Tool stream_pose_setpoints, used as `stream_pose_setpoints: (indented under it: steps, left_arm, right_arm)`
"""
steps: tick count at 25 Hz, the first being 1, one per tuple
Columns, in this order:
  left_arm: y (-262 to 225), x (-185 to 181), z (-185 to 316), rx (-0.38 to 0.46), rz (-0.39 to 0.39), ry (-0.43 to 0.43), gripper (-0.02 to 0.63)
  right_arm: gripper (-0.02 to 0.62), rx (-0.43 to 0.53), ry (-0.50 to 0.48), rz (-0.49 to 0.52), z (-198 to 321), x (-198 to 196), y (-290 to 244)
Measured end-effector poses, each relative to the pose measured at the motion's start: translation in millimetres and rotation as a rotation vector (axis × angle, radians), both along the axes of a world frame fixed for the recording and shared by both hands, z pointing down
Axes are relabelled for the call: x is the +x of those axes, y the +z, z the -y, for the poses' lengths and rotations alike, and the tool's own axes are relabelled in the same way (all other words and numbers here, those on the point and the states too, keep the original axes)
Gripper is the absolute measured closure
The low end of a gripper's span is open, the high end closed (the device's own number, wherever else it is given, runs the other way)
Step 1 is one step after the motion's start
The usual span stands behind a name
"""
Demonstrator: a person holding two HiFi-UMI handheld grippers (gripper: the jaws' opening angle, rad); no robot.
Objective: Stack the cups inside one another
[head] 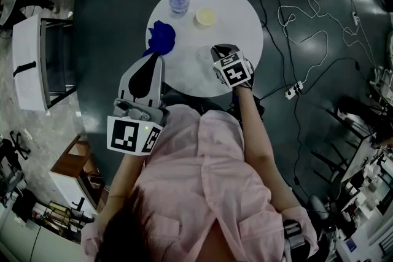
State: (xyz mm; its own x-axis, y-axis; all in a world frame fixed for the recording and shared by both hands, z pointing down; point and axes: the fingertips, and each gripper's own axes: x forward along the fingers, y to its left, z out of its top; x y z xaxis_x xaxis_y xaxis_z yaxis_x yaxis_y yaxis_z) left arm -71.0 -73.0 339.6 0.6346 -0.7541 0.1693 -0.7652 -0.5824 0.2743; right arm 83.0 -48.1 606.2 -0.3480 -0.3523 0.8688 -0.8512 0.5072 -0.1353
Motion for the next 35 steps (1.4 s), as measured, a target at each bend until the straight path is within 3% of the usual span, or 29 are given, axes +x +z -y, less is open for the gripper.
stream_pose_setpoints:
  steps: [35]
  left_arm:
    - [2.4, 2.0, 4.1, -0.011, -0.005, 0.007, 0.591]
  right_arm:
    - [0.555, 0.039, -0.089, -0.078, 5.2, -7.8, 4.8]
